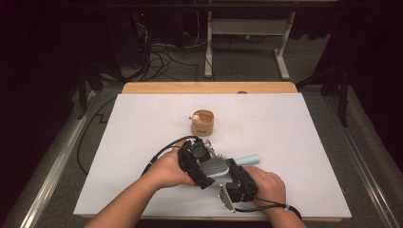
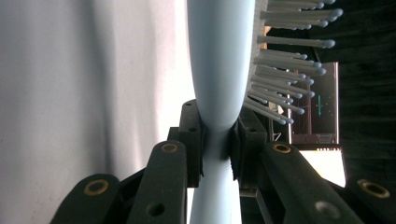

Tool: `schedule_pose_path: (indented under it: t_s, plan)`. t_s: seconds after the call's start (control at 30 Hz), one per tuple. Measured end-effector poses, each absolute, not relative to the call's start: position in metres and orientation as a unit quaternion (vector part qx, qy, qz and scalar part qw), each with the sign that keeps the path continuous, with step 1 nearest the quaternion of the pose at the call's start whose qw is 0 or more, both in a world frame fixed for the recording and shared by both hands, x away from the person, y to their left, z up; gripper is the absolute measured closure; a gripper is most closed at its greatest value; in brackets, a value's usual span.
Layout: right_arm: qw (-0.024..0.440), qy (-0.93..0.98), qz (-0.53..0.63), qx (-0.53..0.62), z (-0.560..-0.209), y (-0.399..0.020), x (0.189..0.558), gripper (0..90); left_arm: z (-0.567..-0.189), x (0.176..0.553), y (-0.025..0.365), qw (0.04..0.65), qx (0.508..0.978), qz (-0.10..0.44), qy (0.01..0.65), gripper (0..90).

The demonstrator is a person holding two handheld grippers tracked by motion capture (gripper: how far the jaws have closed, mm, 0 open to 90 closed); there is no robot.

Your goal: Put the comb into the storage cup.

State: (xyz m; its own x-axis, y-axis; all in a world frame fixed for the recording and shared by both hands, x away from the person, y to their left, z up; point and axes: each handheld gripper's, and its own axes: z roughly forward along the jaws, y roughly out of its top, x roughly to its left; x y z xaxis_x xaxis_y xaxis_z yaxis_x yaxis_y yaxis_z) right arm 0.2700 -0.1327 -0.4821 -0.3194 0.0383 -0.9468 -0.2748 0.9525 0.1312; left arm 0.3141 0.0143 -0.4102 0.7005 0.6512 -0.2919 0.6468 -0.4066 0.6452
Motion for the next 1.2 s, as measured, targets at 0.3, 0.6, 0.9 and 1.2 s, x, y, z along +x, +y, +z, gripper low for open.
schedule_pose_path:
  t_s: [0.3, 0.6, 0.9, 1.2]
  plan:
    - [0.579, 0.803, 0.127, -0.059, -0.484, -0.138, 0.271, 77.9, -0.413, 0.315, 0.029, 0.383, 0.837, 0.006, 0.391, 0.5]
    - [0.582, 0.802, 0.118, -0.062, -0.483, -0.144, 0.274, 77.9, -0.419, 0.317, 0.047, 0.385, 0.830, 0.014, 0.404, 0.5]
    - [0.585, 0.801, 0.111, -0.057, -0.484, -0.149, 0.274, 77.9, -0.430, 0.323, 0.068, 0.373, 0.825, 0.029, 0.424, 0.4]
    - [0.583, 0.804, 0.102, -0.055, -0.487, -0.151, 0.274, 77.9, -0.440, 0.327, 0.091, 0.369, 0.816, 0.039, 0.443, 0.5]
